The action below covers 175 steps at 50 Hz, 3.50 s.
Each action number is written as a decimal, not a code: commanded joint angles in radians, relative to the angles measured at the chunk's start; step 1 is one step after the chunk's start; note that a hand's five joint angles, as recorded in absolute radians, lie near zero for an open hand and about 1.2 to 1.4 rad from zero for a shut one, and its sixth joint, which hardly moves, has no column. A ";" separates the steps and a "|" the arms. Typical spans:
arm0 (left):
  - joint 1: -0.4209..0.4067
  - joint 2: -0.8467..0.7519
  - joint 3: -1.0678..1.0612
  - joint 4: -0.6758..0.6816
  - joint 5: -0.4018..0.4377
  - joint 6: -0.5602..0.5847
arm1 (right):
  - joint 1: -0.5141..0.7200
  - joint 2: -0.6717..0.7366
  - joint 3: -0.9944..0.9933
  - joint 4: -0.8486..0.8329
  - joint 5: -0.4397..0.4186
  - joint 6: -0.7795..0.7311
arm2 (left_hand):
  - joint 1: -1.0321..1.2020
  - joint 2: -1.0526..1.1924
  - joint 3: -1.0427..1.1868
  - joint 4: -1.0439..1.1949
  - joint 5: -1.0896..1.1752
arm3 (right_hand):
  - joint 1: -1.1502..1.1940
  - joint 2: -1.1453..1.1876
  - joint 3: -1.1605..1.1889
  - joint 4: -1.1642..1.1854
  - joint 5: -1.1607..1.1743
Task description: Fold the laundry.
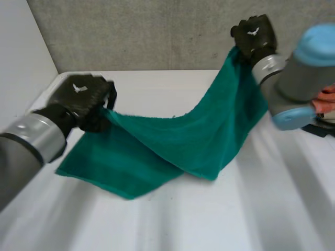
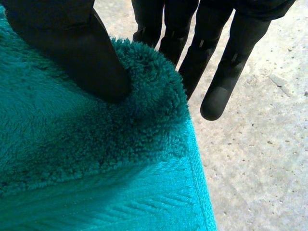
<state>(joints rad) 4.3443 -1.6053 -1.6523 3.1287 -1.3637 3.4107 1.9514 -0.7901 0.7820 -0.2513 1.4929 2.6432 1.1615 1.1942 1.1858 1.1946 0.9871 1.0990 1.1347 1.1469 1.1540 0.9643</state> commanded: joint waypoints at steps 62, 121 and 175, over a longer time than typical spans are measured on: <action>0.008 -0.200 0.100 -0.191 -0.140 0.278 | -0.032 -0.509 0.751 0.494 -0.016 -0.347 | 0.235 0.202 0.210 0.202 0.235 | 0.297 0.262 0.249 0.242 0.257; 0.077 -0.562 0.129 0.274 -0.312 0.371 | -0.040 -0.051 0.668 -0.055 -0.076 -0.295 | -0.418 -0.451 -0.442 -0.451 -0.418 | 0.297 0.262 0.249 0.242 0.257; 0.227 -0.656 0.379 0.016 -0.178 0.314 | -0.089 -0.233 0.761 -0.026 -0.059 -0.275 | 0.235 0.202 0.210 0.202 0.235 | 0.297 0.262 0.249 0.242 0.257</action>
<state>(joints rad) 4.5980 -2.3328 -1.2324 3.1520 -1.4080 3.6455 1.8719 -0.9808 1.5477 -0.3277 1.4359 2.3756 1.1660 1.1898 1.1822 1.1905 0.9911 1.1303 1.1790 1.1910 1.1985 1.0368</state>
